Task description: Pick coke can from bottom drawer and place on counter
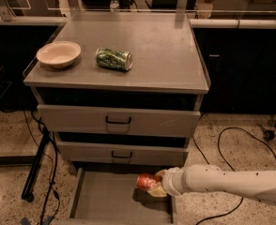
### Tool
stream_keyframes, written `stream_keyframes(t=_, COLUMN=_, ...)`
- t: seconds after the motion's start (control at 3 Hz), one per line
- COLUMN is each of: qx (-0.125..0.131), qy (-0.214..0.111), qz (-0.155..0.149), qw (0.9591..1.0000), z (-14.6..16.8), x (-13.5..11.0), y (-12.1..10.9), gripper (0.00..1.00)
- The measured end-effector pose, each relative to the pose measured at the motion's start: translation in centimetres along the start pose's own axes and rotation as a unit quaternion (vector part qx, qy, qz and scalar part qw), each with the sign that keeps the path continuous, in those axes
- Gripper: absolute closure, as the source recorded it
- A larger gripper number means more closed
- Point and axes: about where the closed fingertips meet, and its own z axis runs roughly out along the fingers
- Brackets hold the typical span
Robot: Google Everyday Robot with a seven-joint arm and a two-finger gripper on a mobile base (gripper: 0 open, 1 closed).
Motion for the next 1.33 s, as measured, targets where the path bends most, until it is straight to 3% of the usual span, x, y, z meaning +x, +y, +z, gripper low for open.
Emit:
stream_keyframes(t=0.33, qx=0.017, qy=-0.01, qz=-0.009, qw=0.9998, z=-2.4, x=-1.6, y=-0.7, gripper=1.0)
stream_keyframes(t=0.67, qx=0.063, qy=-0.022, qz=-0.036, qw=0.9971, z=-8.5, x=-5.4, y=-2.4, gripper=1.0)
stream_keyframes(t=1.0, qx=0.063, qy=-0.022, qz=-0.036, qw=0.9971, z=-8.5, x=-5.4, y=-2.4, gripper=1.0)
stream_keyframes(t=1.33, qx=0.078, qy=-0.04, qz=-0.047, qw=0.9951, z=-10.7, x=-7.0, y=-2.8, gripper=1.0)
